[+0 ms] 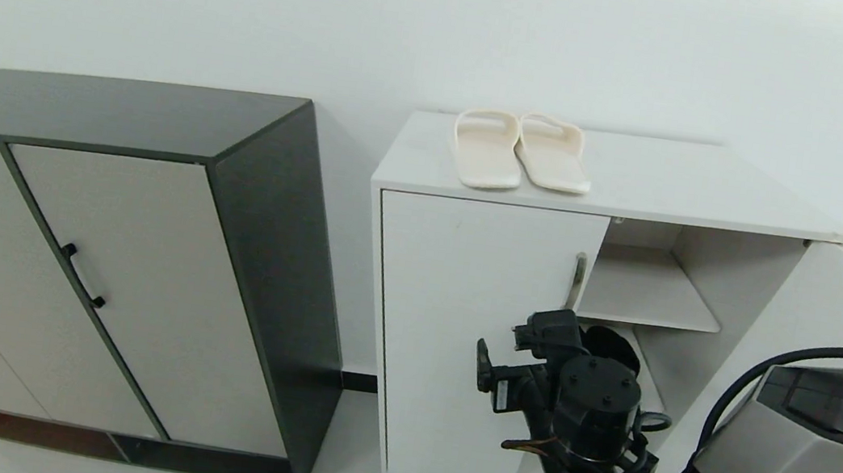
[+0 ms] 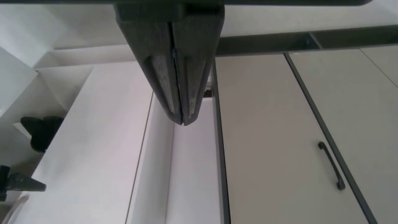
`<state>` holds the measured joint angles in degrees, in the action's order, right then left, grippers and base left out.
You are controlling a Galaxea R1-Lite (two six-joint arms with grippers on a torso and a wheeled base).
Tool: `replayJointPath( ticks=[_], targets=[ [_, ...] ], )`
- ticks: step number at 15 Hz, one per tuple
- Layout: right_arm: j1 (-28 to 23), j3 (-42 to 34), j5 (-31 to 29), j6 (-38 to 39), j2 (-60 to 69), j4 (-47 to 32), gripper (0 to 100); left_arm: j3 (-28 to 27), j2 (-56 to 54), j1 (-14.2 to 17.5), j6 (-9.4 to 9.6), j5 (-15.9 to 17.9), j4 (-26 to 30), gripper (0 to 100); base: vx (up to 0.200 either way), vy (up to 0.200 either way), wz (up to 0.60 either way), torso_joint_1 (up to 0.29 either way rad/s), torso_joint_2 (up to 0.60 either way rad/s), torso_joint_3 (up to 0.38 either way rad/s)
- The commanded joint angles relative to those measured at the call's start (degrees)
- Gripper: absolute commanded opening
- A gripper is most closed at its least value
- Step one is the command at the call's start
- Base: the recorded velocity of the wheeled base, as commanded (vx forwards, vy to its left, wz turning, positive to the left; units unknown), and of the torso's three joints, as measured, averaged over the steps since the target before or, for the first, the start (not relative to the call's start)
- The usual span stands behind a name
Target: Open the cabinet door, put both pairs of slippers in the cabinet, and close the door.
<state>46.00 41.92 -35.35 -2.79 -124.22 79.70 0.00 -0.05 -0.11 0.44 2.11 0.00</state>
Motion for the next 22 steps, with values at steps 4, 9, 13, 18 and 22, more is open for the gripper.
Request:
replayJointPath(
  ticks=[4,9,13,18,22],
  targets=[
    [0.1,0.0,-0.1,0.0,0.0,0.1,100,0.0,0.0,0.0,0.0,0.0,0.0,0,0.0,0.0,0.0,0.189,-0.5,-0.31],
    [0.1,0.0,-0.1,0.0,0.0,0.1,100,0.0,0.0,0.0,0.0,0.0,0.0,0,0.0,0.0,0.0,0.207,-0.52,-0.31],
    [0.1,-0.4,-0.1,-1.3,0.0,0.7,100,0.0,0.0,0.0,0.0,0.0,0.0,0,0.0,0.0,0.0,0.242,-0.56,-0.319],
    [0.0,-3.2,3.2,-8.4,-0.3,8.4,100,0.0,0.0,0.0,0.0,0.0,0.0,0,0.0,0.0,0.0,0.153,-0.34,-0.184],
    [-0.6,6.6,3.2,-1.3,7.0,-13.2,100,0.0,0.0,0.0,0.44,0.1,0.0,0,0.0,0.0,0.0,0.0,0.0,0.0]
  ],
)
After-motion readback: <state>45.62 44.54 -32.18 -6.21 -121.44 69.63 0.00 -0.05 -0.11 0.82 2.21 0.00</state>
